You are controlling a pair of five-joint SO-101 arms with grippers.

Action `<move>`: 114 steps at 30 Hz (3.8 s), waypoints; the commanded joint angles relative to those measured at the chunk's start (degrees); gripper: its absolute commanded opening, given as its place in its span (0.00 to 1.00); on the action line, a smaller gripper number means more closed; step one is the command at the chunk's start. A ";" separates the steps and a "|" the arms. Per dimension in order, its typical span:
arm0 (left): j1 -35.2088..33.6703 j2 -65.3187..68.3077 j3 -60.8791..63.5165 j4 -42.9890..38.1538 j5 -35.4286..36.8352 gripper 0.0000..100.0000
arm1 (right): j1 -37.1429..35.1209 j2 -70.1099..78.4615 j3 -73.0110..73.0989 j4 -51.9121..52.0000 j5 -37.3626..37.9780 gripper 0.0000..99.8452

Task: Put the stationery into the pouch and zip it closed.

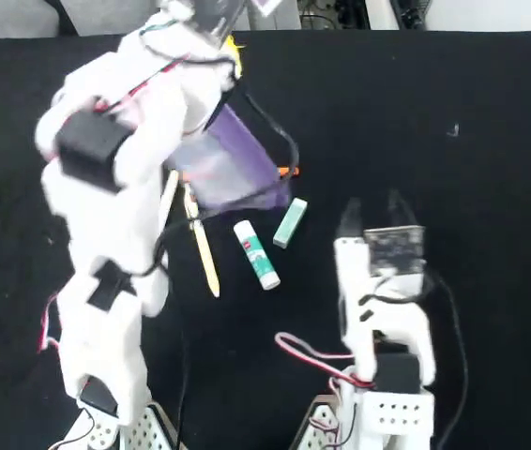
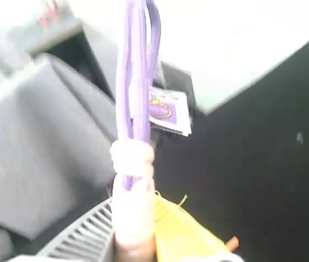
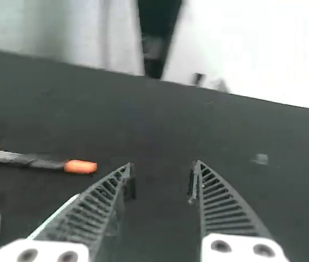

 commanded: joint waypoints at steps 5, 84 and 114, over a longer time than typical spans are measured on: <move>6.99 -10.55 -2.07 0.26 -12.84 0.03 | 16.00 -4.88 -21.32 0.62 -10.11 0.18; 29.76 -8.35 -1.98 0.18 -24.00 0.03 | 17.58 24.48 -53.32 -29.63 34.73 0.01; 5.67 -53.45 50.07 0.18 6.68 0.30 | 5.71 52.35 -98.33 12.31 14.24 0.01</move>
